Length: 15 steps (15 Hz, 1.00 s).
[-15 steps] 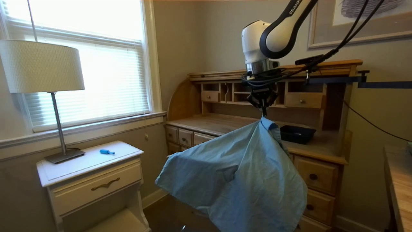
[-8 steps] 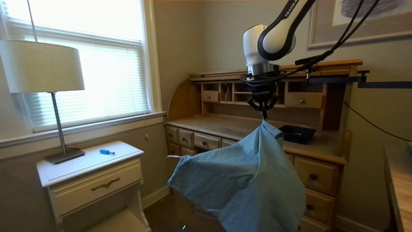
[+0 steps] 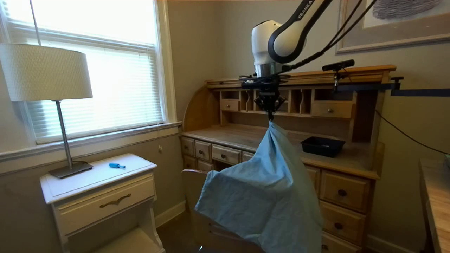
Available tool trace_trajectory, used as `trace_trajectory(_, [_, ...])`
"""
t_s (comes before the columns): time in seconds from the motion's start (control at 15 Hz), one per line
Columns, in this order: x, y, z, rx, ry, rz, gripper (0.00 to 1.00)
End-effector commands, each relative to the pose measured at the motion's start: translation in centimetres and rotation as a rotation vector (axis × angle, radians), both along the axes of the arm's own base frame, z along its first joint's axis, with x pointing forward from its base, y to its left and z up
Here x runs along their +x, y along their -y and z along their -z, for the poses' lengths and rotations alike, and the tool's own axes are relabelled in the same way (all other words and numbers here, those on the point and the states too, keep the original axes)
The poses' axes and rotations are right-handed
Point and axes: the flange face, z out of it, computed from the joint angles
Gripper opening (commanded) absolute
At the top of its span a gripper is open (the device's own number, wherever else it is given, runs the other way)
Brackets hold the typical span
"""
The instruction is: Put the cloth on the chair
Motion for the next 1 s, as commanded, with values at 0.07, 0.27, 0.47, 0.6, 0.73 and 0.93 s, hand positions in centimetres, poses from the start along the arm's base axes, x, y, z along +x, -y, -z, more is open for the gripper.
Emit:
trace_trajectory(0.07, [7.3,-3.9,-3.6,-0.127,0.208,0.078,0.0])
trace_trajectory(0.27, [10.8,-6.1,-5.9,-0.198,0.347,0.106,0.0])
trace_trajectory(0.47, [12.1,-6.7,-6.1,-0.218,0.352,0.146,0.0])
trace_trajectory(0.6, [11.3,-6.5,-4.3,-0.151,0.25,0.107,0.0])
trace_trajectory(0.73, [11.1,-6.8,-4.8,-0.188,0.295,0.113,0.01])
trace_trajectory(0.93, [11.1,-6.8,-4.7,-0.19,0.295,0.113,0.01])
